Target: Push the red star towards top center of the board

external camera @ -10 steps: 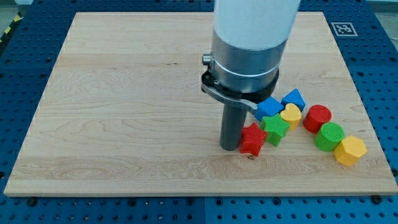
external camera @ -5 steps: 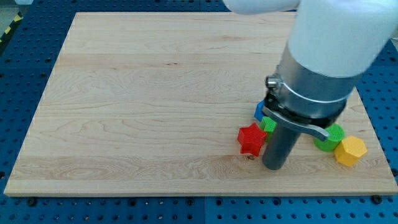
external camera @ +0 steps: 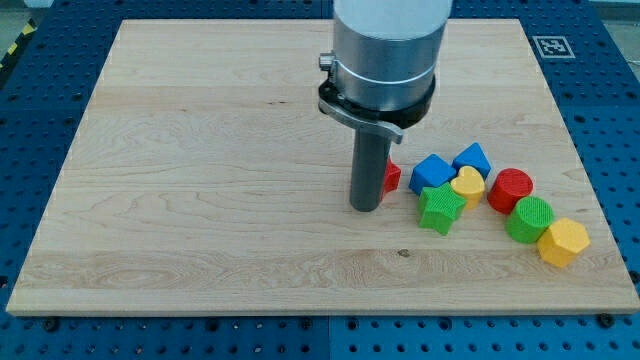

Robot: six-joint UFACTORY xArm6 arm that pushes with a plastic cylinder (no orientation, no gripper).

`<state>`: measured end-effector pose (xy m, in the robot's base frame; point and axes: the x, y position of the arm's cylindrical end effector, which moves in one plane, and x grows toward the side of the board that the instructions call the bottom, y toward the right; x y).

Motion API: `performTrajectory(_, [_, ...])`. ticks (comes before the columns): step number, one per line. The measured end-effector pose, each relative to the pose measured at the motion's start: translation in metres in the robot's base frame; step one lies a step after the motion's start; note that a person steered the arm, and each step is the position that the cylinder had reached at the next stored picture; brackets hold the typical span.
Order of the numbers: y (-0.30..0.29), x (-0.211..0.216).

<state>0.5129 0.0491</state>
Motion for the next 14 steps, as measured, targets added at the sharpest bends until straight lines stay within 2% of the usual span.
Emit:
performTrajectory(2, [0.030,-0.025])
performTrajectory(6, [-0.033,-0.138])
performTrajectory(7, [-0.029,-0.160])
performTrajectory(11, [0.085,-0.176])
performTrajectory(13, [0.087,-0.202])
performTrajectory(14, [0.060,-0.209])
